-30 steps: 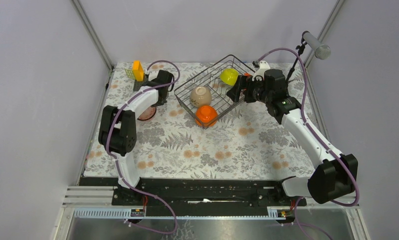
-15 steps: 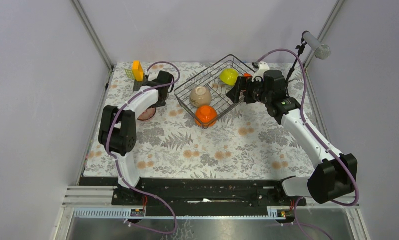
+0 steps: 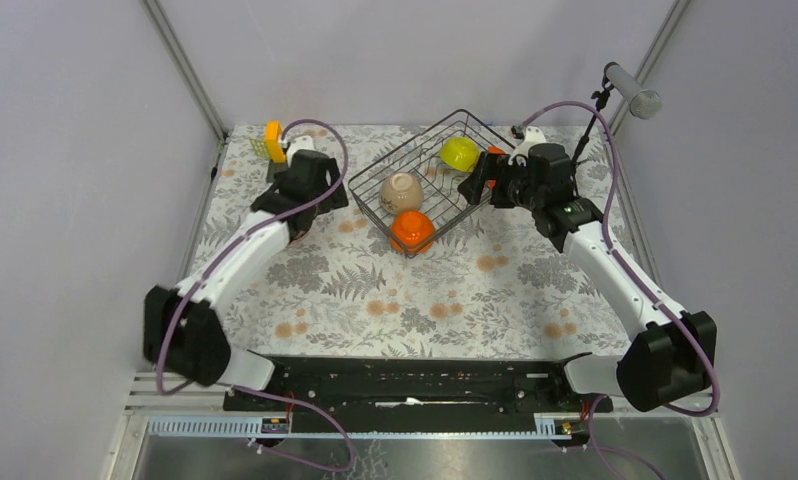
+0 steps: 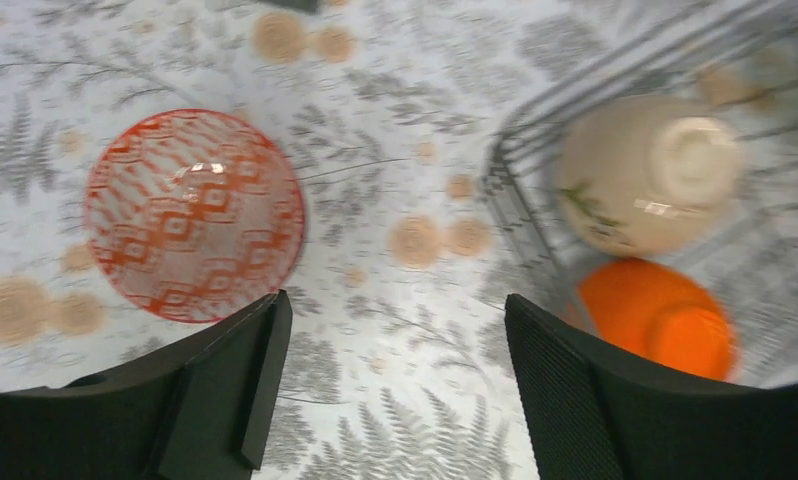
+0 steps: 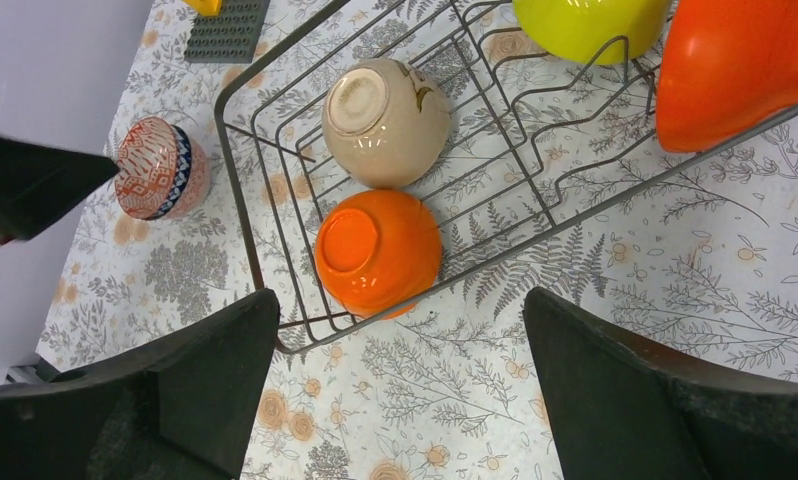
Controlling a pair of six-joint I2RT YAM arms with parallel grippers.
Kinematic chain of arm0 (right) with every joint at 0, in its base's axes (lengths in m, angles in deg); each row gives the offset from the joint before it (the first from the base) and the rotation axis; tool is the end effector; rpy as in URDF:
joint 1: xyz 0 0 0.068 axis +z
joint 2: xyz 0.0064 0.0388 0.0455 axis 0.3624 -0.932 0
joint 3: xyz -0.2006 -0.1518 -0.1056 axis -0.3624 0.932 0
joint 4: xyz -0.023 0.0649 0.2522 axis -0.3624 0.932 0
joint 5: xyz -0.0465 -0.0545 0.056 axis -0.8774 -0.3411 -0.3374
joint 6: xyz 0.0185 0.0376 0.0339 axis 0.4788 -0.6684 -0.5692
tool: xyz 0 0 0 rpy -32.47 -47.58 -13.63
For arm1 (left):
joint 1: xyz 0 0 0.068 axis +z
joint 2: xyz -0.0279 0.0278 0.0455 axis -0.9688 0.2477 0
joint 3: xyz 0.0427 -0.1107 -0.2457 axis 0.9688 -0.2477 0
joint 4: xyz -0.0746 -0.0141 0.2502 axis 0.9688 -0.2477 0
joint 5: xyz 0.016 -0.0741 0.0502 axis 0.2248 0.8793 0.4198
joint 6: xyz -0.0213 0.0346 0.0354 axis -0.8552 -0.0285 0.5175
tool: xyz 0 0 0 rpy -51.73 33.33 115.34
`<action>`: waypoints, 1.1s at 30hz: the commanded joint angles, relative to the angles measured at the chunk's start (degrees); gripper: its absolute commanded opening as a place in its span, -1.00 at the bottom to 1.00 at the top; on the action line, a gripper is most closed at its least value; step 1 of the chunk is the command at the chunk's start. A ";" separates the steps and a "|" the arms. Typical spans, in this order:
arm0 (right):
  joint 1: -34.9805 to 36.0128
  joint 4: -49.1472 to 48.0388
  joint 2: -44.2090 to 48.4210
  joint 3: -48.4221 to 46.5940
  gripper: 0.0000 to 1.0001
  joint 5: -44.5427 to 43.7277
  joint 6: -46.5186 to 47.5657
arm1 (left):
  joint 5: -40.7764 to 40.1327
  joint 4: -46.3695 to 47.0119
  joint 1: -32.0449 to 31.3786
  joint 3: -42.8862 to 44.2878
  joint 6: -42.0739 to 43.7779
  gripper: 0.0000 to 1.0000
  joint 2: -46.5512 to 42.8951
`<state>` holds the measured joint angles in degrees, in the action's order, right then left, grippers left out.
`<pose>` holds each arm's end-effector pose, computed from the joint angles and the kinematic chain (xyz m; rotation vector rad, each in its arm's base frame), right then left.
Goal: Unload the bowls from the dish rack
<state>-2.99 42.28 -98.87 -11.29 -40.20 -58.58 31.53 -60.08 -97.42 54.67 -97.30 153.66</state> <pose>0.2893 0.1035 0.3400 -0.1397 1.9623 0.6422 0.3082 -0.1076 0.2949 -0.3214 2.2411 0.0292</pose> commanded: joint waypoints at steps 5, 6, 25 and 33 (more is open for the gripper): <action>0.27 4.11 1.55 -2.63 0.99 -3.88 -6.17 | 27.22 22.87 0.07 -14.64 -5.24 0.97 -16.28; 0.23 4.97 1.61 -3.15 0.99 -4.17 -6.24 | 28.88 23.45 0.07 -15.52 -6.84 0.97 -16.85; 0.27 3.72 8.13 3.62 0.99 -13.43 -6.85 | 26.49 25.49 1.15 -25.11 -27.95 0.94 -20.24; 0.37 15.74 4.61 -3.03 0.99 -21.82 -1.66 | 22.33 18.90 -0.12 -19.17 -34.28 0.89 -12.02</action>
<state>-2.99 52.31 -93.01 -10.31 -55.32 -63.80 57.41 -39.27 -96.57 31.39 -126.70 139.50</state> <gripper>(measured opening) 0.994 0.944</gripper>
